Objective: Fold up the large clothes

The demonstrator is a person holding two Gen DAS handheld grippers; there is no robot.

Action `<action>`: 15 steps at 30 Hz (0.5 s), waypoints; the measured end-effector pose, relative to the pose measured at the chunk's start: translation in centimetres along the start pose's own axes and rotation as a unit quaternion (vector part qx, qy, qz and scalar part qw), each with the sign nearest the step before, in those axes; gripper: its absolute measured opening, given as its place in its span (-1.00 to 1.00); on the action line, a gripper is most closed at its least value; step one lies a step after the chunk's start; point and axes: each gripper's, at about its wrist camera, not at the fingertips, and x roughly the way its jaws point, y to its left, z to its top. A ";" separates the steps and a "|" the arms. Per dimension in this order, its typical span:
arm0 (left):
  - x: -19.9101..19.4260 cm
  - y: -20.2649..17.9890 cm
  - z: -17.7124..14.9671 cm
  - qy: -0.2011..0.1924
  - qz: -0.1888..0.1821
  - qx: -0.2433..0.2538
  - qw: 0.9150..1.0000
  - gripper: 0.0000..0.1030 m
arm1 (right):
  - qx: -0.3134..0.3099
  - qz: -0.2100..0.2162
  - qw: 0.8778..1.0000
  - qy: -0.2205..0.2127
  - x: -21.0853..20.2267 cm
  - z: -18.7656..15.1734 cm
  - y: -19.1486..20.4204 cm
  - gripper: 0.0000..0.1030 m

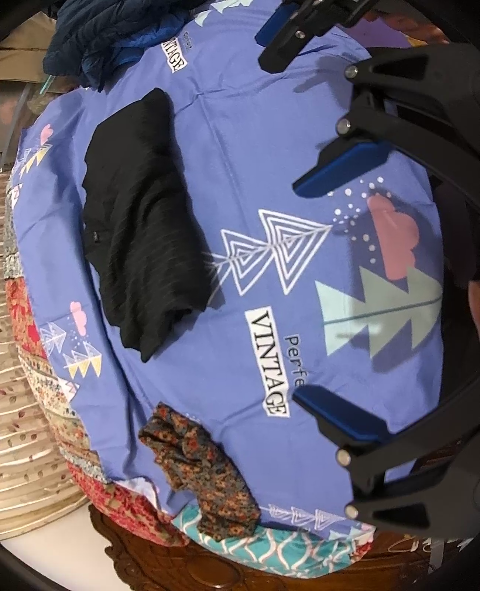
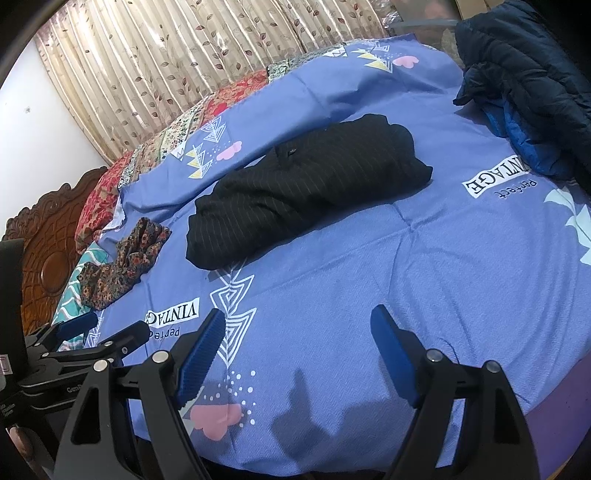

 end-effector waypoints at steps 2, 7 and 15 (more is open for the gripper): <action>0.2 0.0 0.0 0.002 0.000 -0.001 1.000 0.89 | 0.000 0.000 1.000 0.001 0.0 -0.1 0.0 0.81; 0.3 0.0 -0.2 0.005 0.000 -0.003 1.000 0.89 | -0.001 0.001 1.000 0.004 0.1 -0.2 0.1 0.81; 0.3 -0.1 -0.3 0.005 -0.002 -0.001 1.000 0.89 | 0.000 0.002 1.000 0.004 0.1 -0.2 0.1 0.81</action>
